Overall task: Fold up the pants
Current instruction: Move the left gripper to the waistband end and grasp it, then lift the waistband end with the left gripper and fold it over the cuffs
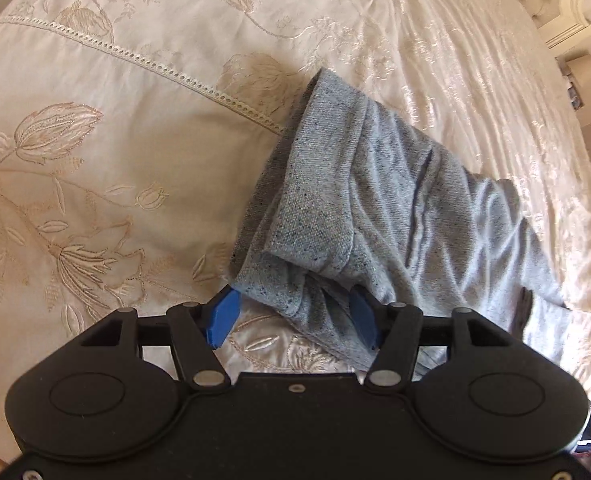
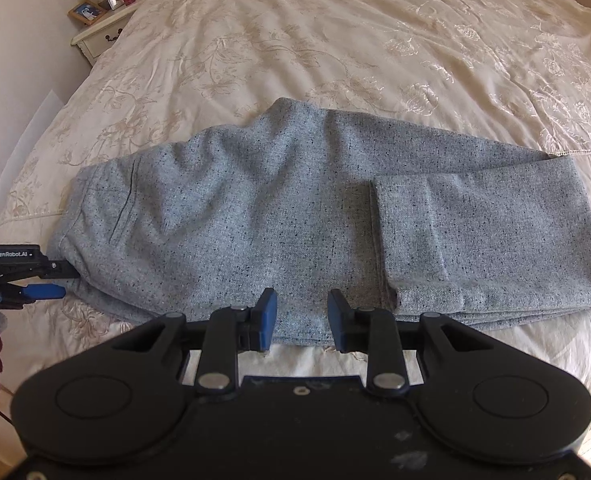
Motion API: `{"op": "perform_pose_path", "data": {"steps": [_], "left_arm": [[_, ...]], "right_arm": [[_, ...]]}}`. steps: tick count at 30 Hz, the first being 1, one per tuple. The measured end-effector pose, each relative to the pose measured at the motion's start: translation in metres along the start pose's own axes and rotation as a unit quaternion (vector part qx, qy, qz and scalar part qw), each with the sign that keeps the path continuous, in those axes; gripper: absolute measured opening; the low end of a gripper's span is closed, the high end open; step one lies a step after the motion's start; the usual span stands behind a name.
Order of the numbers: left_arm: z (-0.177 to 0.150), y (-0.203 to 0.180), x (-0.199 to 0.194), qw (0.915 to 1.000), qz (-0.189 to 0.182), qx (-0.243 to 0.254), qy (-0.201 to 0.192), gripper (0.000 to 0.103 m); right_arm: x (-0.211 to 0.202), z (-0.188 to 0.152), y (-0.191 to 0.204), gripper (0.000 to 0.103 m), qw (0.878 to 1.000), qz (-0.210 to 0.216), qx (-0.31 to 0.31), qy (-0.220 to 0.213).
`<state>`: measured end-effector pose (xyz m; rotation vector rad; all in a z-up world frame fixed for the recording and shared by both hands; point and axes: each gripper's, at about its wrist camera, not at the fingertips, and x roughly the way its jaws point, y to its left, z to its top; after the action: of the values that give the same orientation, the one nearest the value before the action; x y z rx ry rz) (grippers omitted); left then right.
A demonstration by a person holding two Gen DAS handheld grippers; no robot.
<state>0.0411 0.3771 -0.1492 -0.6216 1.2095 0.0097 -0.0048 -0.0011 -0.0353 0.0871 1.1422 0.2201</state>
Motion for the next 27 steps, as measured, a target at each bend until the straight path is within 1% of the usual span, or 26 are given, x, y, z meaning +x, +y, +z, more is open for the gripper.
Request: {"op": "perform_pose_path", "data": {"steps": [1, 2, 6, 8, 10, 12, 14, 15, 17, 19, 20, 21, 22, 23, 24, 26, 27], "left_arm": [[-0.002, 0.002, -0.006, 0.9999, -0.011, 0.001, -0.004, 0.062], [-0.002, 0.003, -0.009, 0.9999, -0.014, 0.003, -0.008, 0.062], [0.001, -0.007, -0.021, 0.9994, -0.012, 0.026, -0.020, 0.062], [0.006, -0.016, -0.028, 0.9978, 0.006, 0.053, -0.039, 0.062], [0.017, -0.020, -0.022, 0.9965, 0.026, 0.063, -0.048, 0.064], [0.029, -0.017, -0.009, 0.9967, 0.047, 0.054, -0.037, 0.064], [0.035, -0.013, 0.008, 0.9969, 0.055, 0.054, -0.010, 0.064], [0.035, -0.012, 0.018, 0.9960, 0.062, 0.064, 0.007, 0.064], [0.034, -0.014, 0.032, 0.9935, 0.073, 0.084, 0.024, 0.070], [0.034, -0.018, 0.041, 0.9933, 0.068, 0.087, 0.034, 0.087], [0.034, -0.021, 0.044, 0.9932, 0.065, 0.088, 0.039, 0.092], [0.033, -0.024, 0.048, 0.9926, 0.066, 0.092, 0.043, 0.099], [0.031, -0.029, 0.053, 0.9914, 0.069, 0.100, 0.048, 0.101], [0.031, -0.035, 0.058, 0.9902, 0.074, 0.108, 0.050, 0.101], [0.029, -0.039, 0.060, 0.9896, 0.075, 0.112, 0.049, 0.101], [0.026, -0.042, 0.060, 0.9906, 0.072, 0.109, 0.041, 0.094], [0.026, -0.042, 0.057, 0.9917, 0.058, 0.108, 0.038, 0.073]], "right_arm": [[0.000, 0.001, 0.001, 0.030, 1.000, 0.001, 0.000, 0.000], [0.001, 0.002, 0.002, 0.030, 1.000, 0.002, -0.001, 0.000], [0.003, 0.007, 0.010, 0.030, 1.000, 0.004, -0.018, 0.001], [0.004, 0.011, 0.016, 0.030, 1.000, 0.011, -0.027, 0.000], [0.009, 0.013, 0.023, 0.030, 0.999, 0.020, -0.038, 0.000], [0.020, 0.014, 0.031, 0.030, 0.999, 0.020, -0.048, 0.012], [0.026, 0.014, 0.036, 0.030, 0.998, 0.020, -0.057, 0.017], [0.027, 0.014, 0.038, 0.030, 0.998, 0.018, -0.061, 0.016], [0.027, 0.013, 0.036, 0.030, 0.998, 0.015, -0.060, 0.014], [0.027, 0.010, 0.030, 0.030, 0.998, 0.011, -0.056, 0.010], [0.028, 0.009, 0.027, 0.028, 0.998, 0.010, -0.057, 0.010], [0.031, 0.008, 0.024, 0.023, 0.998, 0.011, -0.056, 0.009], [0.036, 0.007, 0.020, 0.018, 0.998, 0.011, -0.054, 0.009], [0.041, 0.005, 0.018, 0.009, 0.998, 0.007, -0.053, 0.013], [0.050, 0.003, 0.015, 0.007, 0.998, -0.001, -0.050, 0.023], [0.069, -0.004, 0.009, 0.006, 0.998, -0.015, -0.033, 0.045], [0.079, -0.010, 0.005, 0.005, 0.998, -0.021, -0.025, 0.061]]}}
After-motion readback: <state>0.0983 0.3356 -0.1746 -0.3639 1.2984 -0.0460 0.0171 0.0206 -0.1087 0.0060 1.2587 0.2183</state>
